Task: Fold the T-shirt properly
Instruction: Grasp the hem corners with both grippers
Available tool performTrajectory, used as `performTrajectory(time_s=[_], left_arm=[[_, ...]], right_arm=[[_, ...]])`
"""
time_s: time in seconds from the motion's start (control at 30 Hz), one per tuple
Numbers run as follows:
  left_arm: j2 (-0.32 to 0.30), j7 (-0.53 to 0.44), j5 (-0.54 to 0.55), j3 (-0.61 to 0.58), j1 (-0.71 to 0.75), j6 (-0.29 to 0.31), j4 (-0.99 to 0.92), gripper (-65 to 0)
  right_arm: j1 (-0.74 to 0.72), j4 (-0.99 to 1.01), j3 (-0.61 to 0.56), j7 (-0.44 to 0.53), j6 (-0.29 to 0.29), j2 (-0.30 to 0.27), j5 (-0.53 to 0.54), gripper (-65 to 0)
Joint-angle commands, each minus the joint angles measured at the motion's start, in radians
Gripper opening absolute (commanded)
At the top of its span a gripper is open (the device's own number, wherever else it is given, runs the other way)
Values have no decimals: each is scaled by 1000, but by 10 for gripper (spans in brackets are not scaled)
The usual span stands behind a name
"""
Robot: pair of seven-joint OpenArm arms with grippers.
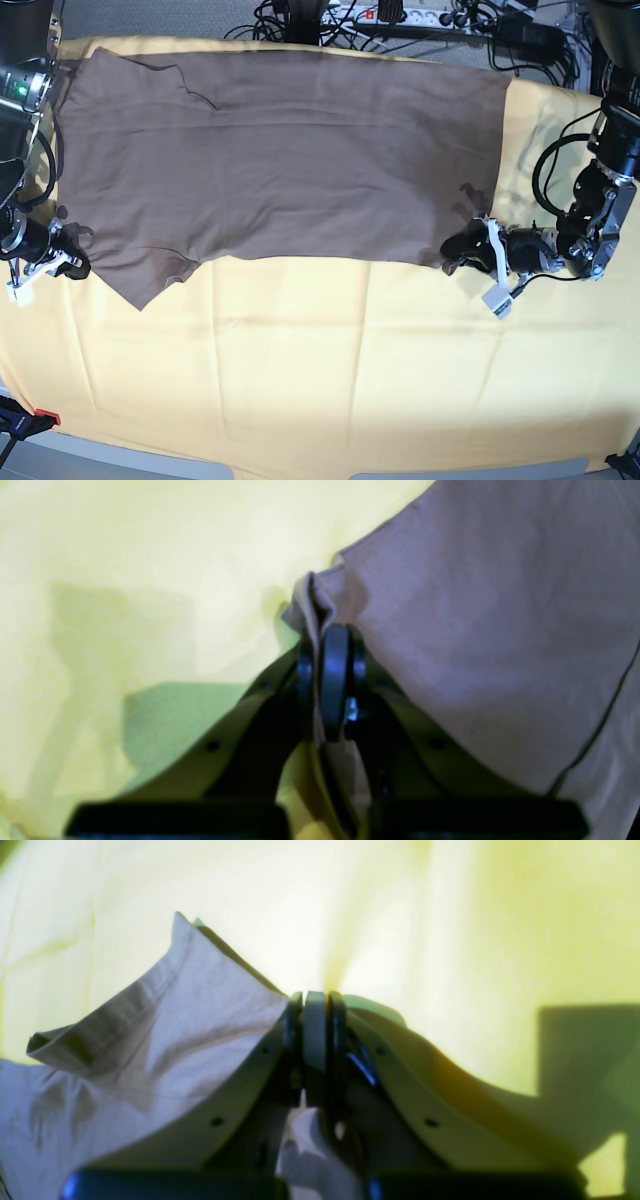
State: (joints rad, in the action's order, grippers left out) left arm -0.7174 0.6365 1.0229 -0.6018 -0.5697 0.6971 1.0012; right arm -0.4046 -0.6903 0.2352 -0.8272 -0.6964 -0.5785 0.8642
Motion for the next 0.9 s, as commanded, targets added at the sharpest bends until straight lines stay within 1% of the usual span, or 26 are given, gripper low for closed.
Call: performTrajectory(time_s=[0.0, 0.17, 0.37, 0.47, 0.5, 0.57, 0.63, 0.7, 0.87], left_arm=[[-17, -11, 5, 7, -41, 1, 8, -650], [-17, -11, -14, 7, -91, 1, 8, -650], [-16, -13, -21, 7, -139, 1, 8, -650], [-16, -29, -27, 7, -146, 1, 8, -650], [-16, -43, -38, 7, -147, 1, 8, -650], [-16, -97, -96, 7, -148, 1, 8, -650], [-16, -163, -160, 7, -150, 1, 8, -650], [-13, -204, -208, 7, -152, 1, 8, -650], [6, -282, -313, 7, -158, 1, 7, -650]], right_arm=[[-22, -9, 1, 20, -2, -23, 0, -650], [-31, -10, 1, 80, -2, -23, 0, -650], [-96, -10, 1, 83, -2, -23, -8, -650], [-142, -10, 1, 83, -2, -23, -8, -650], [-156, -10, 1, 83, -2, -23, -9, -650], [-182, -10, 1, 90, -2, -22, -40, -650], [-197, -10, -1, 118, -2, -23, -81, -650], [-206, -10, -1, 140, -2, -22, -100, -650], [-208, -10, -1, 153, -2, -21, -108, -650]])
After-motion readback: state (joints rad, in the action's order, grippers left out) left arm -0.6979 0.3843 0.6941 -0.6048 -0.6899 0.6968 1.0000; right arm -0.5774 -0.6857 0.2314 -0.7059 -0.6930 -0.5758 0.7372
